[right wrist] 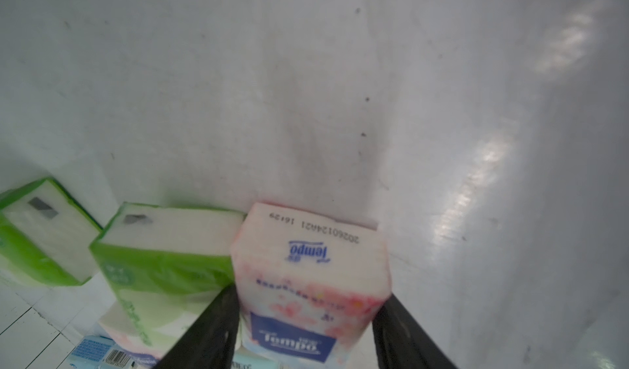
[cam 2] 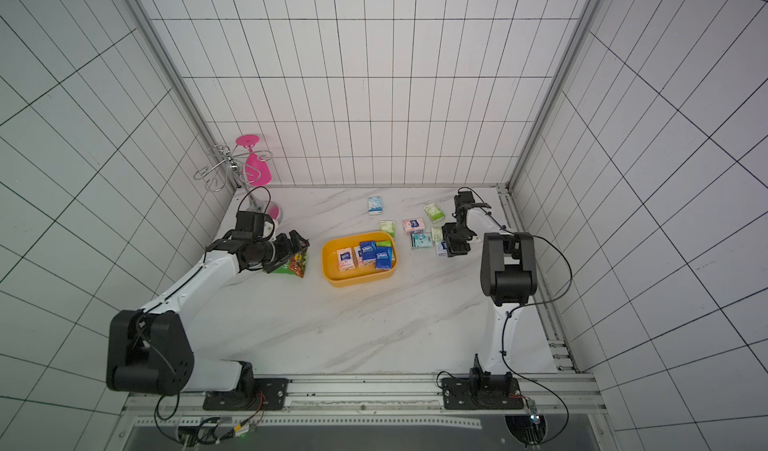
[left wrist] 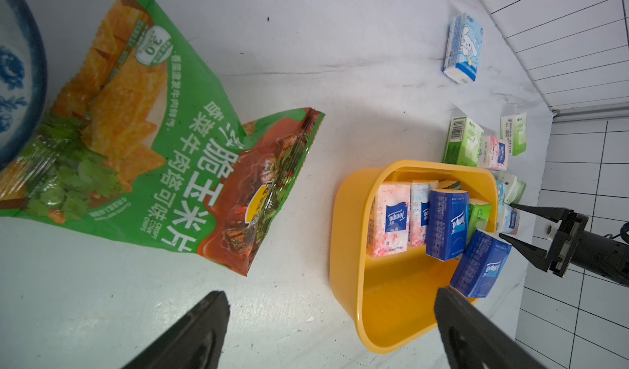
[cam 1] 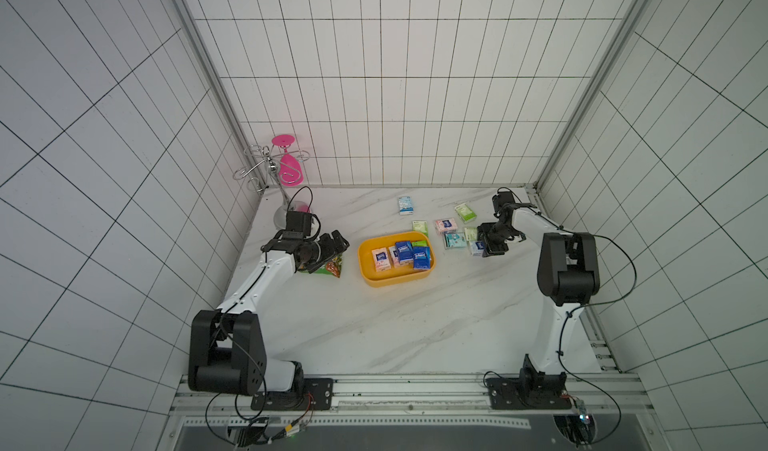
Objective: Put the pocket tissues into the storage box
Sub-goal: Pick up the pocket tissues from the center of the board.
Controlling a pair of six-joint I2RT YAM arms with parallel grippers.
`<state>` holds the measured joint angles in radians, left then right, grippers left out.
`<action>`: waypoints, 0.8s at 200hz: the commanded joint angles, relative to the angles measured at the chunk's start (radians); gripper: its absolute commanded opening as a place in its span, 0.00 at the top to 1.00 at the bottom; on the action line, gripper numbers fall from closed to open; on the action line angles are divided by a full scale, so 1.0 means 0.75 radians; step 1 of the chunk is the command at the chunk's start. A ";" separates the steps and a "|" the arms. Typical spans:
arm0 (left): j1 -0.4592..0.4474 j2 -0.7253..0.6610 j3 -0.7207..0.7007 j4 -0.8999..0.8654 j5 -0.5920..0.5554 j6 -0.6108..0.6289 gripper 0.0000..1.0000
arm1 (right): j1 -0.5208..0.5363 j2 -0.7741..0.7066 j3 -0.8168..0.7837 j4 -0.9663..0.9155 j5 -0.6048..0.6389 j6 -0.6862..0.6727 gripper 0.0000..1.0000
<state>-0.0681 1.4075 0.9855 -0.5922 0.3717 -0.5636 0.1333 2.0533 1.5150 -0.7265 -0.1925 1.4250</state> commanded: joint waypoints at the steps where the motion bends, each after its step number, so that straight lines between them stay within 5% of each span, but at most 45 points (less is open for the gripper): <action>1: 0.010 -0.034 0.007 -0.006 0.007 0.021 0.02 | 0.013 0.007 -0.054 -0.067 0.059 -0.041 0.45; 22: 0.011 -0.041 0.003 -0.006 0.010 0.023 0.03 | 0.004 -0.029 -0.072 -0.067 0.072 -0.077 0.52; 101: 0.036 -0.078 -0.017 0.011 0.052 -0.006 0.03 | 0.031 -0.387 -0.186 -0.113 0.089 -0.428 0.54; 160: 0.050 -0.048 -0.023 0.037 0.134 -0.050 0.03 | 0.231 -0.520 -0.092 -0.110 0.014 -0.792 0.55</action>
<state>-0.0383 1.3701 0.9775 -0.5938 0.4294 -0.5865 0.2279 1.6688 1.3884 -0.7841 -0.1532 1.0039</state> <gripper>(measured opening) 0.975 0.458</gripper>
